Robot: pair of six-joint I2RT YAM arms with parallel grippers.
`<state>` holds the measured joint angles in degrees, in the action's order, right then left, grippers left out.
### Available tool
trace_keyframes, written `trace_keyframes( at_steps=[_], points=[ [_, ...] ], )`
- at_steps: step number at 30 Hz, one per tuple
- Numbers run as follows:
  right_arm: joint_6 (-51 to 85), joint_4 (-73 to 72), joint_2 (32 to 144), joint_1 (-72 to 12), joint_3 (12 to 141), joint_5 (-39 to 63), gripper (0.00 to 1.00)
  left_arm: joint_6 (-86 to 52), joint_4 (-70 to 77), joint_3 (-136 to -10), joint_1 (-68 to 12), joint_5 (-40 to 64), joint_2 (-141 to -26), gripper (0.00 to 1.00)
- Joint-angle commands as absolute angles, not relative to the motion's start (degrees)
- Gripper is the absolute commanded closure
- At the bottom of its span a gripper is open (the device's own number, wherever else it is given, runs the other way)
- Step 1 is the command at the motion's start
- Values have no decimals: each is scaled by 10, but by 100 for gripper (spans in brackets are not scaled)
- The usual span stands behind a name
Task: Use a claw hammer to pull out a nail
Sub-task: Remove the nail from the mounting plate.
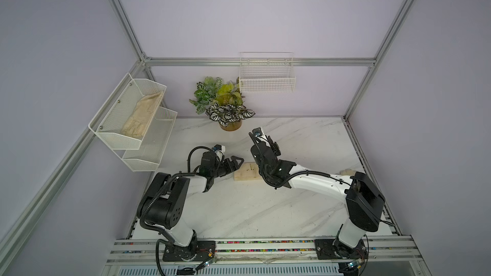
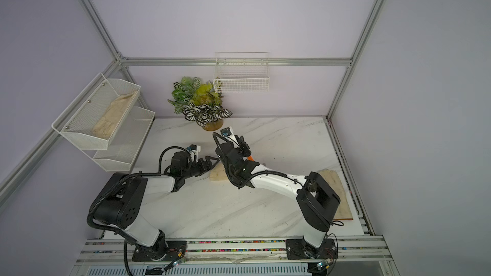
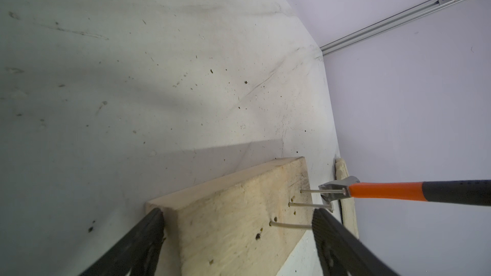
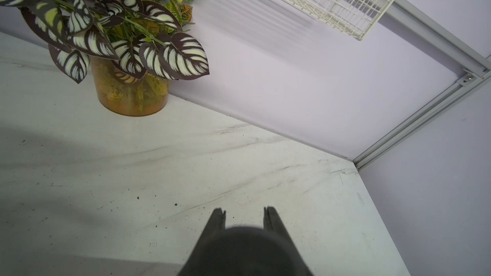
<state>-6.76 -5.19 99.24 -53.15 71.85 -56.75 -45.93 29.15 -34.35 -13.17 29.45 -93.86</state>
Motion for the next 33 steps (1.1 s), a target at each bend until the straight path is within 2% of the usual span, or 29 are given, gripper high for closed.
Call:
trace_keyframes(
  at_steps=[1,25,33],
  points=[
    [-70,-90,989,-536,748,-584,100,-465,316,-348,-130,313,-944,13],
    [-69,-109,1012,-534,769,-605,100,-449,299,-335,-130,330,-936,18],
    [92,-106,938,-479,676,-500,100,-417,232,-327,-130,316,-917,19]
  ],
)
